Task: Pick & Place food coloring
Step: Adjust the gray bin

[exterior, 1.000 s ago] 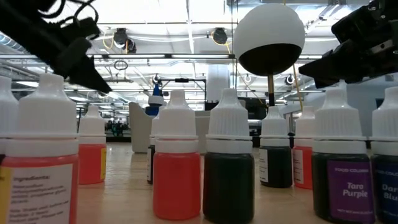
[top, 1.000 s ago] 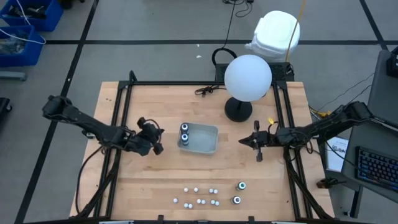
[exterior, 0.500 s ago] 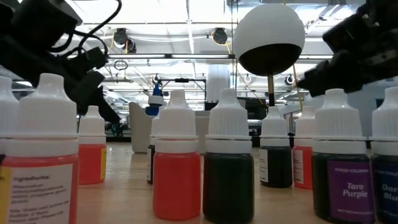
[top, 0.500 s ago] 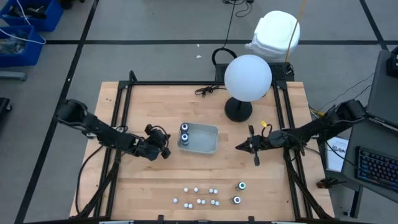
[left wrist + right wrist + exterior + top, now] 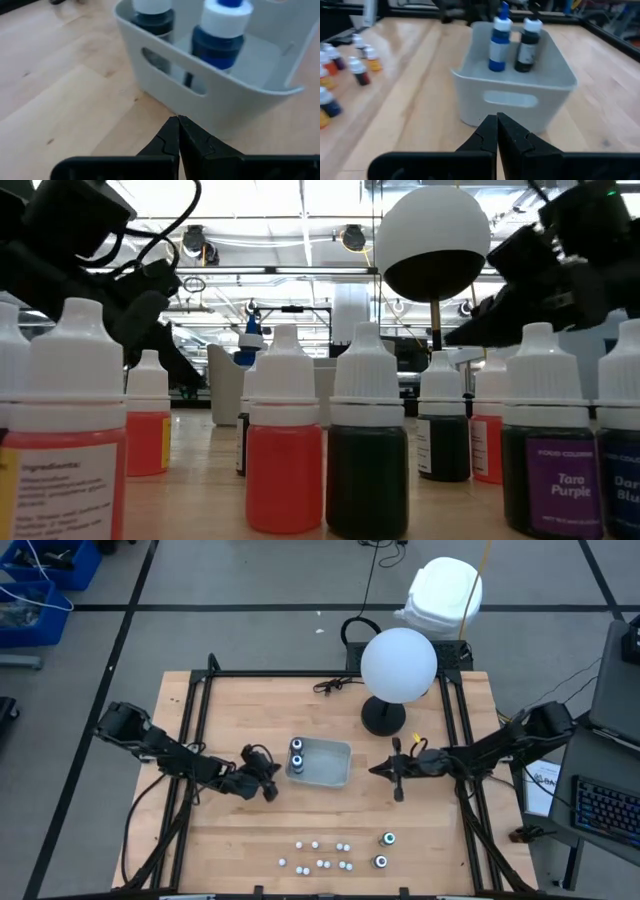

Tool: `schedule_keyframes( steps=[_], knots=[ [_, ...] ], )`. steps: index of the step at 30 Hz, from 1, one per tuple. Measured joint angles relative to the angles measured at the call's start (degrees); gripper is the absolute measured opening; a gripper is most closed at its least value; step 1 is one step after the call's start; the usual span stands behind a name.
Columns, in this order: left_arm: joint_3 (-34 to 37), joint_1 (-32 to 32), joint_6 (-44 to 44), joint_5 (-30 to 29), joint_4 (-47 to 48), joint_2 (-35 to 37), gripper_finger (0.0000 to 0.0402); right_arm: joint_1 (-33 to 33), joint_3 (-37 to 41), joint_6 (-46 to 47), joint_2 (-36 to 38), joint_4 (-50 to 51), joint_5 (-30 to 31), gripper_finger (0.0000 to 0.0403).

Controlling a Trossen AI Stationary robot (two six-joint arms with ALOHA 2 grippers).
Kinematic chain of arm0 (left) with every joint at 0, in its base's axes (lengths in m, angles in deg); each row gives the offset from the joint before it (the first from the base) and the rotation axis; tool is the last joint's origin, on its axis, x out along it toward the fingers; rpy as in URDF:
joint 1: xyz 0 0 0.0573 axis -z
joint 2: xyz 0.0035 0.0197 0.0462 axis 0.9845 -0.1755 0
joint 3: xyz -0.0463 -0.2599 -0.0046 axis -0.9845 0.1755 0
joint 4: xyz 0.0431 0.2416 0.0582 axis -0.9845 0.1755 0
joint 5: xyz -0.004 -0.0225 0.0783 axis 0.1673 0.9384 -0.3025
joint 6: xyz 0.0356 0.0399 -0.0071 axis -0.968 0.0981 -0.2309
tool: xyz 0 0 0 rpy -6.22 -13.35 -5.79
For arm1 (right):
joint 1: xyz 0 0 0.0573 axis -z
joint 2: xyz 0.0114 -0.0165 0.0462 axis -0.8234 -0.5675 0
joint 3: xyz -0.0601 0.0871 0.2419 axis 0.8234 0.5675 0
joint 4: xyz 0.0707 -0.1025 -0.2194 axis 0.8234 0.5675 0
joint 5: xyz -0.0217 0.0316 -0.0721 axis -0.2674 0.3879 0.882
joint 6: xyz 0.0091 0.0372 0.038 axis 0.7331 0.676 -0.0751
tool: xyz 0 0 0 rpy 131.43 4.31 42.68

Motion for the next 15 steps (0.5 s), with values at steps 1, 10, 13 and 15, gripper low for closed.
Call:
schedule_keyframes(
  steps=[1, 10, 13, 15],
  knots=[
    [-0.18, 0.00, -0.44, 0.59, -0.35, 0.00, 0.0007, 0.50, 0.00, 0.45, -0.31, -0.04, 0.00, 0.0000],
    [-2.72, 0.00, -3.40, 2.67, -0.20, 0.00, 0.0004, 2.08, -0.07, 1.43, -0.94, -0.04, -0.12, 0.0000],
    [-3.12, 0.02, -4.35, 3.81, -0.28, 0.00, 0.0004, 2.08, -0.09, 1.40, -0.92, -0.03, -0.13, 0.0000],
    [-3.13, 0.02, -4.13, 3.83, -0.16, 0.00, 0.0006, 2.08, -0.09, 1.38, -0.91, -0.07, -0.13, 0.0000]
  ],
)
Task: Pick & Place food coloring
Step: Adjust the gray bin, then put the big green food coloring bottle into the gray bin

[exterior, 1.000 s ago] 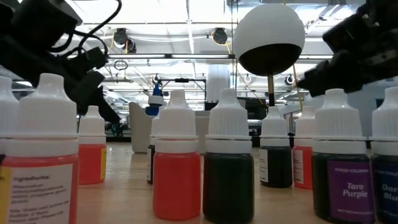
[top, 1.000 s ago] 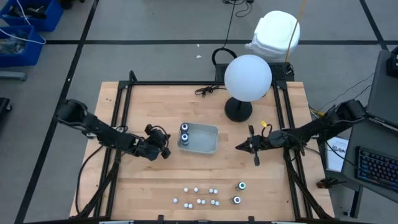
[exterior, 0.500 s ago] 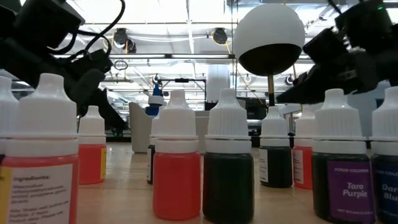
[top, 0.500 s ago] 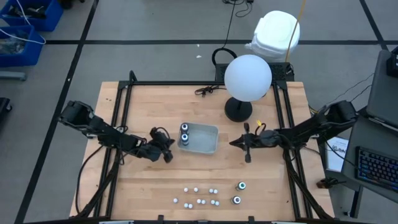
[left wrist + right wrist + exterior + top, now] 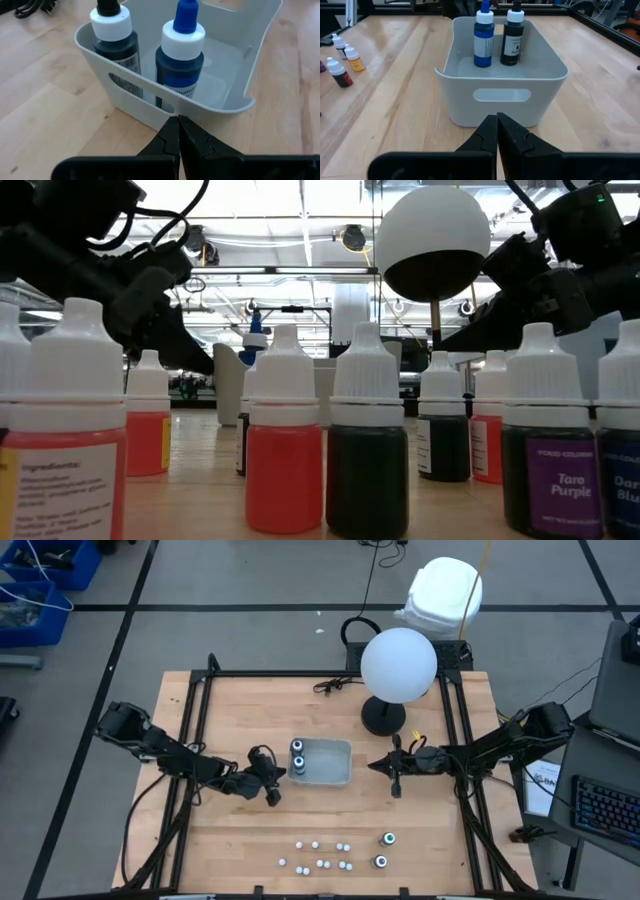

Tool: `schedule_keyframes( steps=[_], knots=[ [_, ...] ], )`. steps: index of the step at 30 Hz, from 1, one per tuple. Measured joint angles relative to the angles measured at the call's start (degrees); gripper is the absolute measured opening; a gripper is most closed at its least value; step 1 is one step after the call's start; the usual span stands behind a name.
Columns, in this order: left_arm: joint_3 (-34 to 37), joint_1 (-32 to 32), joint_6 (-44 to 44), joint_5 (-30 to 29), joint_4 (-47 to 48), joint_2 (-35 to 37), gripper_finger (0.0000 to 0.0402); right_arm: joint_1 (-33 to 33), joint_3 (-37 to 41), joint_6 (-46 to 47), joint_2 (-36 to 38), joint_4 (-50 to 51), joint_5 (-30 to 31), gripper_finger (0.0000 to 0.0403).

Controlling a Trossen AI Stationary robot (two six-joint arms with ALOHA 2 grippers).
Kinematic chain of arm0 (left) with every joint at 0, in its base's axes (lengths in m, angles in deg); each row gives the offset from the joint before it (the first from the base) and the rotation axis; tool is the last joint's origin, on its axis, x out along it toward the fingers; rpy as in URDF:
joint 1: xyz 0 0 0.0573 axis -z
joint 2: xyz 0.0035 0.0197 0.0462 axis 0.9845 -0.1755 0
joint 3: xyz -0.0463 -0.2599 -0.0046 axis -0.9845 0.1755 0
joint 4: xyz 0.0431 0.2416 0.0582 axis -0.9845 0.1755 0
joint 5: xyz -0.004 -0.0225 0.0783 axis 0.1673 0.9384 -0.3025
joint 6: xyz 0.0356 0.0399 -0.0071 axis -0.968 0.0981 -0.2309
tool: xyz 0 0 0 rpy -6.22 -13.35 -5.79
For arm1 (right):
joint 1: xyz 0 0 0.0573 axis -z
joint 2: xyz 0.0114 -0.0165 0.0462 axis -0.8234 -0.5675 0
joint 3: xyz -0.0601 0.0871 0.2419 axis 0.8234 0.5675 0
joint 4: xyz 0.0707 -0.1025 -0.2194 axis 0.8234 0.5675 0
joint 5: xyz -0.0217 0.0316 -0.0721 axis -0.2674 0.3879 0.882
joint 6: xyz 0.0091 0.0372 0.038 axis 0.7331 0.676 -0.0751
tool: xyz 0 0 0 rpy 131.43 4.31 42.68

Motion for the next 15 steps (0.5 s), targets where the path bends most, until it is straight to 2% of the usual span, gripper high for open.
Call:
schedule_keyframes(
  steps=[10, 15],
  knots=[
    [0.00, 0.19, -2.80, 0.00, 1.37, 0.15, 0.0009, 0.00, 0.00, -0.04, 0.00, 0.02, -0.02, 0.0000],
    [-0.02, 1.86, -5.57, -0.32, 5.20, 4.22, 0.0009, 0.00, 0.00, -0.02, 0.00, 0.02, -0.02, 0.0000]
  ],
)
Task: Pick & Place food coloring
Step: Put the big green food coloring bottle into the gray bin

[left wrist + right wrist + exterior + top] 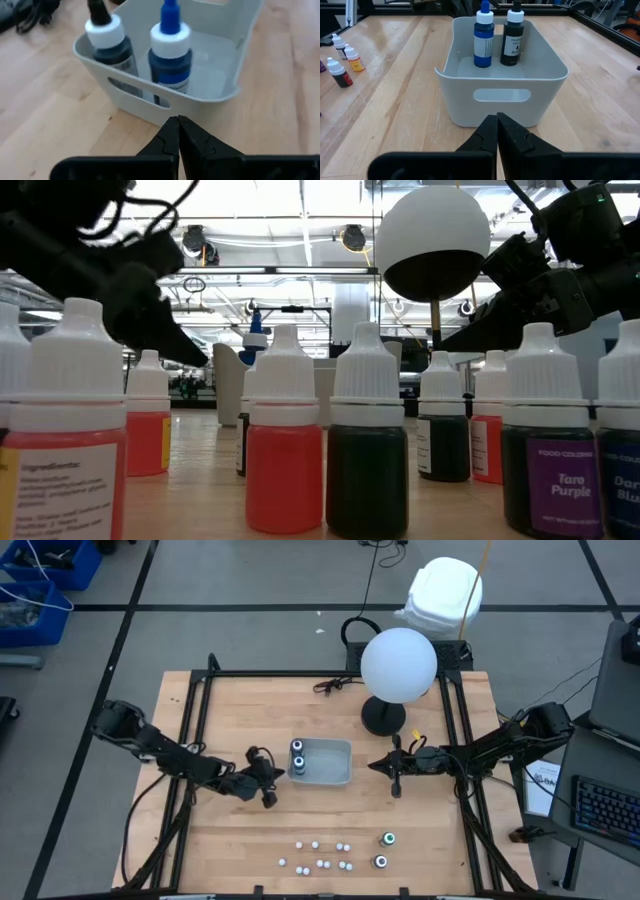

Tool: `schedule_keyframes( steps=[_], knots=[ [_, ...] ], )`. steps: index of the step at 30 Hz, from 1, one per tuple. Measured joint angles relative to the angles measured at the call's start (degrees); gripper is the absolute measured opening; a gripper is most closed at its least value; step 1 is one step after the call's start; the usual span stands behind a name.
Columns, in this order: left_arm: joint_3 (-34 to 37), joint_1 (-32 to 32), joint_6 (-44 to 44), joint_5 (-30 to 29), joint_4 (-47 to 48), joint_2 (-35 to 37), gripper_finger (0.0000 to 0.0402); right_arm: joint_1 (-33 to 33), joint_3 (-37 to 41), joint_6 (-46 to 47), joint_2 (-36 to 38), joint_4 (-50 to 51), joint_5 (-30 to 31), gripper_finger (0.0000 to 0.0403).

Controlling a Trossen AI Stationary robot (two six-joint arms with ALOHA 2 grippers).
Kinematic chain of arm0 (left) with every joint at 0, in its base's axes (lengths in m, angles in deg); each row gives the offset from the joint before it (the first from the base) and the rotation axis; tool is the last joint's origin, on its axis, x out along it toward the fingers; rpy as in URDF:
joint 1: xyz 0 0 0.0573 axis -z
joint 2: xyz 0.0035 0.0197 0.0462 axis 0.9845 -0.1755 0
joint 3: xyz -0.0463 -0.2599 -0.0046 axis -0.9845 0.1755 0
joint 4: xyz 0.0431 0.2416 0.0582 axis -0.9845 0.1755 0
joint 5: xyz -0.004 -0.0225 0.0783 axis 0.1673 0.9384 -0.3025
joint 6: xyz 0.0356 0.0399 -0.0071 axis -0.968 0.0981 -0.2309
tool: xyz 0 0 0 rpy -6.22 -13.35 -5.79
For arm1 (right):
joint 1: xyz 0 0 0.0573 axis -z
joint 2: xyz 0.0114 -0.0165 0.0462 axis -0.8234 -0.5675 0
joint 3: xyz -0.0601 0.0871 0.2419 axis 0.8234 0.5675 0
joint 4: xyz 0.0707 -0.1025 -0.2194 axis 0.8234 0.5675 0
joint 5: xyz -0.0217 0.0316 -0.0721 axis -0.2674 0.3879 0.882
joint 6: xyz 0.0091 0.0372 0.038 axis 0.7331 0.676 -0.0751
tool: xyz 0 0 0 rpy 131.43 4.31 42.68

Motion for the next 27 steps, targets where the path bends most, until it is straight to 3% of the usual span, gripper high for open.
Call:
schedule_keyframes(
  steps=[6, 12, 20, 27],
  knots=[
    [0.00, 4.02, -10.26, -0.29, 4.08, 9.57, 0.0010, 0.00, 0.00, -0.02, 0.00, 0.00, 0.02, 0.0000],
    [0.00, 8.03, -26.02, 0.46, 5.81, 23.54, 0.0010, 0.00, 0.00, -0.02, 0.00, -0.01, 0.04, 0.0000],
    [0.00, 9.12, -43.09, 8.83, 10.85, 39.84, 0.0010, 0.00, 0.00, -0.02, 0.00, -0.50, 0.09, 0.0000],
    [0.00, 3.21, -44.27, 22.48, 16.14, 50.10, 0.0009, 0.00, -0.02, -0.25, 0.02, -3.04, 0.12, 0.0000]
  ],
)
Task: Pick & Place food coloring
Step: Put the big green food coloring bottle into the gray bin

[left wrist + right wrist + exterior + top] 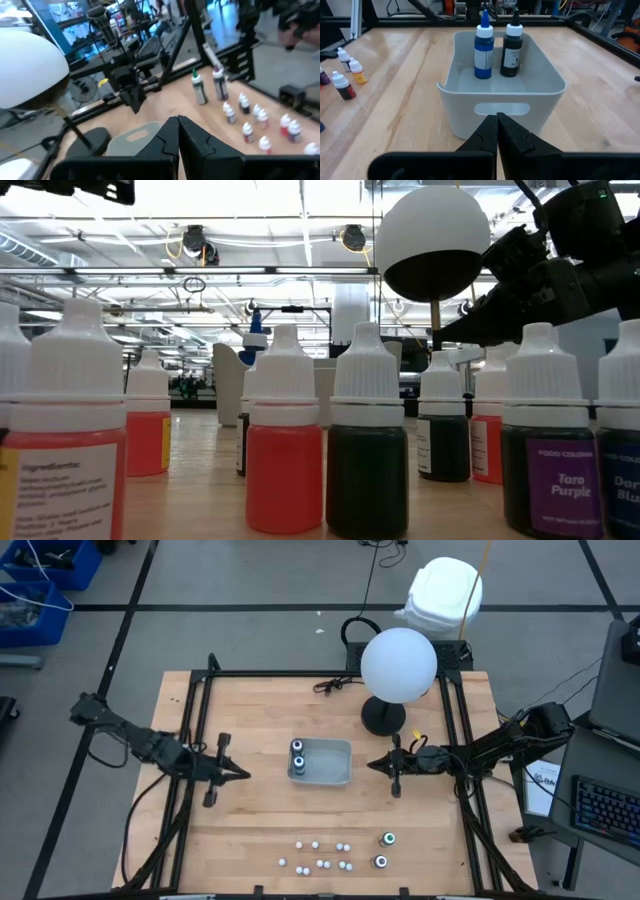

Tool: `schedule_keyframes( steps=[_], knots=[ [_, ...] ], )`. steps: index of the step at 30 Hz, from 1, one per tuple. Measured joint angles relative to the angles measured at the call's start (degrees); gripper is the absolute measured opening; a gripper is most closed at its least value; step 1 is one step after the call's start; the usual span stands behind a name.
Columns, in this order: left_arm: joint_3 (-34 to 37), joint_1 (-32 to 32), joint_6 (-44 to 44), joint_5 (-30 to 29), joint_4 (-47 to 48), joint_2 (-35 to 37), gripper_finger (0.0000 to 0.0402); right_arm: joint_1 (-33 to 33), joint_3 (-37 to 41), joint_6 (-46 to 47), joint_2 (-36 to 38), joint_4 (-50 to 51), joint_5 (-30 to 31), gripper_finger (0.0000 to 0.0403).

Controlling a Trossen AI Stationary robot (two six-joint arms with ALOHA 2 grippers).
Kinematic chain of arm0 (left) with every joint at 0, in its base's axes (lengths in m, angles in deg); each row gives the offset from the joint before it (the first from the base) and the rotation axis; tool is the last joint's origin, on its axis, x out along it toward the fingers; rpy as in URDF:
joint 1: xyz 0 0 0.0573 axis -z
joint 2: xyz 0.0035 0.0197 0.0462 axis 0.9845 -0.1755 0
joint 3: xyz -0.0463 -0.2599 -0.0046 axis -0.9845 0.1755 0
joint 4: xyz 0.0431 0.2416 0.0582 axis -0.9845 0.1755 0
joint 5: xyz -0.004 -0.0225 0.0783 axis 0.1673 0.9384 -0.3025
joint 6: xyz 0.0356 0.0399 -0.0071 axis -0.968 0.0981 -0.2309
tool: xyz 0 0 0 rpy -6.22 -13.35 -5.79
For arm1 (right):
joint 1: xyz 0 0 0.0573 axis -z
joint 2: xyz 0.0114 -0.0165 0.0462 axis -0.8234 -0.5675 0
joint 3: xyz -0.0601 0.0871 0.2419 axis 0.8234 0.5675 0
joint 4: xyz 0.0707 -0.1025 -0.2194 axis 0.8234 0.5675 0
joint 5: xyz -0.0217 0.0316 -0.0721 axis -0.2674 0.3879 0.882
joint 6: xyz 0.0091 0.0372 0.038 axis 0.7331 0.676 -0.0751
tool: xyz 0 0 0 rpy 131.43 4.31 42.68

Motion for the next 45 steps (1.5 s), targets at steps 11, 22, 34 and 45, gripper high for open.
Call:
schedule_keyframes(
  steps=[11, 22, 34, 45],
  knots=[
    [3.42, -16.66, 3.18, 16.09, -1.82, 1.57, 0.0004, -0.02, 0.00, -1.48, 0.00, -2.88, 0.06, 0.0000],
    [9.68, -21.94, 6.73, 20.87, -4.02, 8.64, 0.0003, -0.02, 0.00, -1.74, 0.00, -2.16, 0.05, 0.0000],
    [18.08, -21.85, 9.61, 19.01, -2.88, 19.60, 0.0002, -0.02, 0.00, 0.15, 0.00, -2.05, 0.06, 0.0000],
    [23.08, -21.85, 10.76, 17.01, -3.11, 20.80, 0.0001, -0.02, 0.00, -0.58, 0.00, -2.53, 0.07, 0.0000]
  ],
)
